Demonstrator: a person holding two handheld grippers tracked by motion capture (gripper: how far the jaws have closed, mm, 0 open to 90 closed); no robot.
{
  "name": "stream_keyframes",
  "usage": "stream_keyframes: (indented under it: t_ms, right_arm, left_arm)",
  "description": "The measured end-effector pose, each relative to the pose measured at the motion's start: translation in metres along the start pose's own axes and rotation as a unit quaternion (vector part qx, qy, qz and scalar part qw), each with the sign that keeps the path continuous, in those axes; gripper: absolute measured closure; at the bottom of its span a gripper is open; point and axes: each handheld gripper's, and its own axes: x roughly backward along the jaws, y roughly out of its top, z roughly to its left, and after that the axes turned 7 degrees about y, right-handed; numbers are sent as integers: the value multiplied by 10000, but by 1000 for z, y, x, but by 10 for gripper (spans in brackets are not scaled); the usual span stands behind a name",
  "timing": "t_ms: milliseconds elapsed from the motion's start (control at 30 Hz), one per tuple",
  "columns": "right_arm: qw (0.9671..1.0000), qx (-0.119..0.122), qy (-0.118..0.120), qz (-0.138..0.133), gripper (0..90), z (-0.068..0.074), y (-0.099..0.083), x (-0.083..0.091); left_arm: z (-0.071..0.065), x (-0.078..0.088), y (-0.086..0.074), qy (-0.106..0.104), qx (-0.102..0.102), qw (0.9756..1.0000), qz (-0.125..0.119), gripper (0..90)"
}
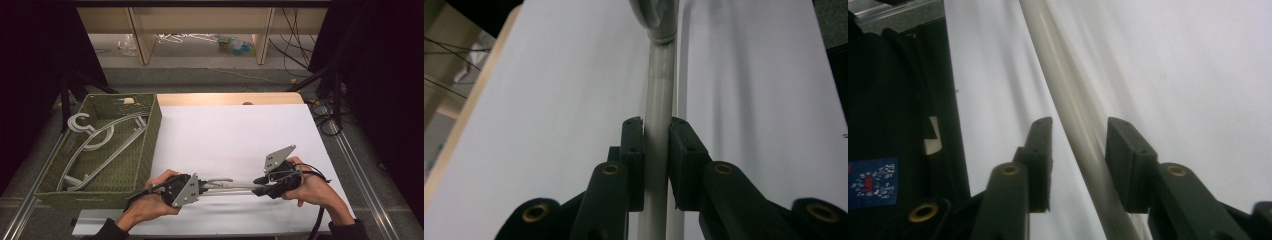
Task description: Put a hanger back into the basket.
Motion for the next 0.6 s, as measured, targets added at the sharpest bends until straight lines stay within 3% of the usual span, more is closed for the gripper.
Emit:
stream_keyframes:
  t_ms: [67,133,200,233,267,300,333,367,400,500,567,600]
  right_arm:
    - [9999,-75,-86,-44,597,-1,0,0]
    - [9996,-163,-200,-147,547,-2,1,1]
    - [9974,-388,-465,-400,461,-3,2,6]
    - [9956,-488,-593,-534,442,-3,3,8]
    - [9948,-489,-635,-626,418,-5,3,10]
    - [9948,-489,-635,-626,418,-5,3,10]
    - [9931,-545,-735,-738,389,-5,4,11]
    - [9891,-656,-901,-966,379,-5,5,13]
    - [9891,-656,-901,-966,379,-5,5,13]
    - [9834,-721,-1132,-1218,353,-6,6,16]
    - [9810,-733,-1181,-1351,340,-3,7,18]
    - [9810,-733,-1181,-1351,340,-3,7,18]
  left_arm:
    - [1,0,1,10,116,9999,69,783]
    - [3,2,2,-31,440,9990,37,783]
    - [9,6,3,-80,877,9961,106,786]
    - [9,6,3,-80,877,9961,106,786]
    - [14,7,2,-131,1318,9911,107,785]
    - [14,7,2,-131,1318,9911,107,785]
    - [17,8,1,-158,1454,9892,63,785]
    - [19,9,0,-174,1580,9873,45,785]
    - [20,11,-1,-164,1707,9852,66,785]
    - [26,14,-4,-123,1905,9816,107,790]
    - [34,18,-11,9,2185,9756,188,794]
    - [34,18,-11,9,2185,9756,188,794]
